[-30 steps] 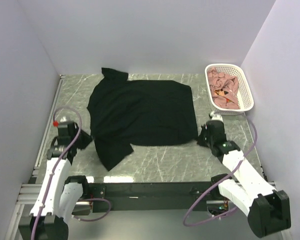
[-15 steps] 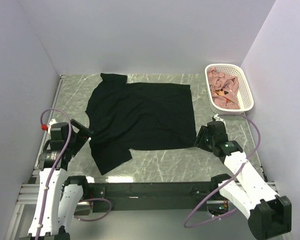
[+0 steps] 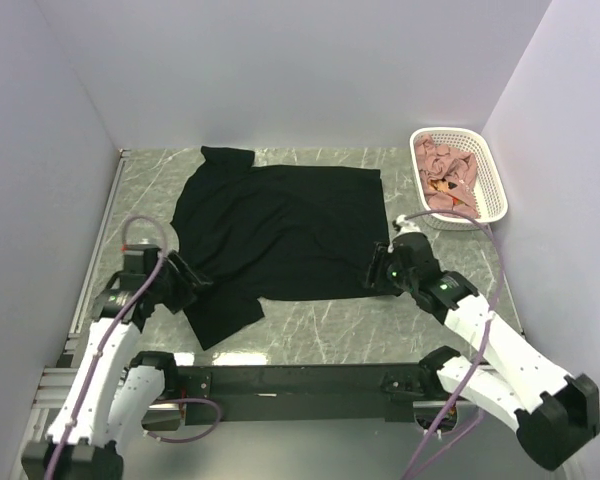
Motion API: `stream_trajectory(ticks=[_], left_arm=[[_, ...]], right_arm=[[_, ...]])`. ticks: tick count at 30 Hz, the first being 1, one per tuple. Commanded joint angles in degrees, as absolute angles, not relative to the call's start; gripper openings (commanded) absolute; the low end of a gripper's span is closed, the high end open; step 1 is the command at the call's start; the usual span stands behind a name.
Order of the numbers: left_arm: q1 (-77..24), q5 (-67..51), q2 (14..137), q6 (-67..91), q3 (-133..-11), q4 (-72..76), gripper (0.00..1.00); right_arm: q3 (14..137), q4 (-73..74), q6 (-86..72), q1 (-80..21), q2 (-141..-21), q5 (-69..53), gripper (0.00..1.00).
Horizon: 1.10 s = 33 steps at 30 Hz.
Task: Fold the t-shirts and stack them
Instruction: Flatten the tshirt out
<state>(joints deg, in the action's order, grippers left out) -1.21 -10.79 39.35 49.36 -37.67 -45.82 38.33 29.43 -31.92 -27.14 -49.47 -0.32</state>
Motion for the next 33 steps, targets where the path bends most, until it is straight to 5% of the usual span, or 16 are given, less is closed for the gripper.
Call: stream_trajectory(ticks=[1,13,27,33], left_arm=[[-7.2,-13.2,42.4,52.7,-35.0,-40.3,0.62],[-27.3,-0.2,61.7,59.3,-33.2,-30.2,0.53],[-42.6,-10.1,67.7,67.5,-25.9,-26.5,0.56],[-54.0,-10.8,71.7,70.6,-32.5,-28.4,0.60]], right_arm=[[36.7,24.4,-33.9,-29.6,-51.7,-3.2,0.54],[33.5,20.8,-33.3,-32.8,-53.5,-4.7,0.54],[30.9,18.7,-33.1,-33.1,-53.5,-3.7,0.54],[31.2,18.2,-32.3,-33.9,-54.8,-4.7,0.54]])
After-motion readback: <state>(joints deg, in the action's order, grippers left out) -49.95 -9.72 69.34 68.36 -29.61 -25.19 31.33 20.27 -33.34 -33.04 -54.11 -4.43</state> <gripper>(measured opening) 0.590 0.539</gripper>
